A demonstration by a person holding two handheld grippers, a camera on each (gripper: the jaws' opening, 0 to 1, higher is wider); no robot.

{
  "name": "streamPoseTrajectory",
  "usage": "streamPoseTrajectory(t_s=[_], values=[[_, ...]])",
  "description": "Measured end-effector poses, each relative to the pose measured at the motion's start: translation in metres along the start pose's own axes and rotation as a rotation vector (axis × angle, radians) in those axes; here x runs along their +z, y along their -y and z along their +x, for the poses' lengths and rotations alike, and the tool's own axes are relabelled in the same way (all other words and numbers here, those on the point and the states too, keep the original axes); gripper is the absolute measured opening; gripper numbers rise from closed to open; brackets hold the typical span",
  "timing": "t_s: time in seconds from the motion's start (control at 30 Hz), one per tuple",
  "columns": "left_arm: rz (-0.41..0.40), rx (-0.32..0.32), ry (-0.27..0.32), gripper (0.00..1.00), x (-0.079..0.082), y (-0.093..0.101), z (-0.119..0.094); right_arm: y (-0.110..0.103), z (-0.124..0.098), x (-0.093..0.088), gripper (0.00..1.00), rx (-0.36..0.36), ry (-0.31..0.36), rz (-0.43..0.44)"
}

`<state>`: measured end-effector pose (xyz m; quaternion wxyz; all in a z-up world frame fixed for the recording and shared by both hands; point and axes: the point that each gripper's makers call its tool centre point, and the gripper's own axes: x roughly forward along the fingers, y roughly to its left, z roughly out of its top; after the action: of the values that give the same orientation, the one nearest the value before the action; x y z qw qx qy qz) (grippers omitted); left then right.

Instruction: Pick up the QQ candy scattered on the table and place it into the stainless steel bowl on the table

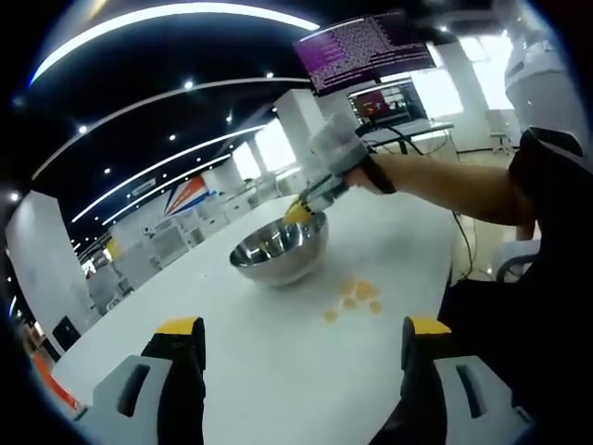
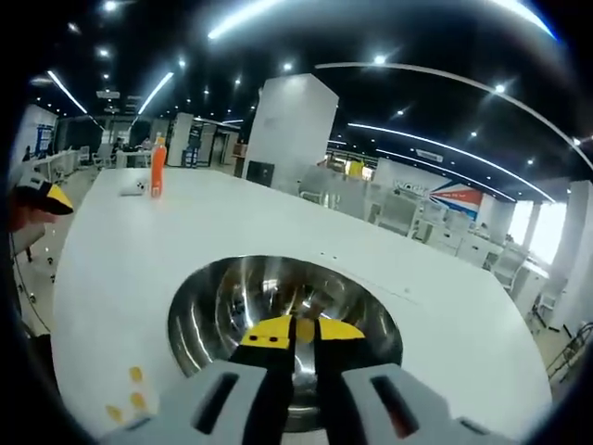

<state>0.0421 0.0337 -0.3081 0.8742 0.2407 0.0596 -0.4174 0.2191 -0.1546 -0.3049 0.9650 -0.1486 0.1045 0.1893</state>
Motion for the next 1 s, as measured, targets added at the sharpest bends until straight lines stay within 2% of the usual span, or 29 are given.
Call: streamPoseTrajectory(t_s=[0.13,0.63,0.83,1.0], values=[[0.0,0.005,0.001,0.88,0.001,-0.001,-0.001,0.002,-0.001,0.004,0.22,-0.004,0.02,0.009],[0.005,0.01,0.0,0.87,0.001,-0.002,-0.001,0.008,-0.002,0.007,0.2,-0.024,0.03,-0.002],[0.009,0.006,-0.007,0.87,0.0,-0.001,0.0,0.019,-0.007,0.014,0.2,-0.052,0.052,-0.005],[0.006,0.005,-0.007,0.88,0.0,-0.001,0.0,0.028,-0.016,0.03,0.2,-0.069,0.091,-0.003]])
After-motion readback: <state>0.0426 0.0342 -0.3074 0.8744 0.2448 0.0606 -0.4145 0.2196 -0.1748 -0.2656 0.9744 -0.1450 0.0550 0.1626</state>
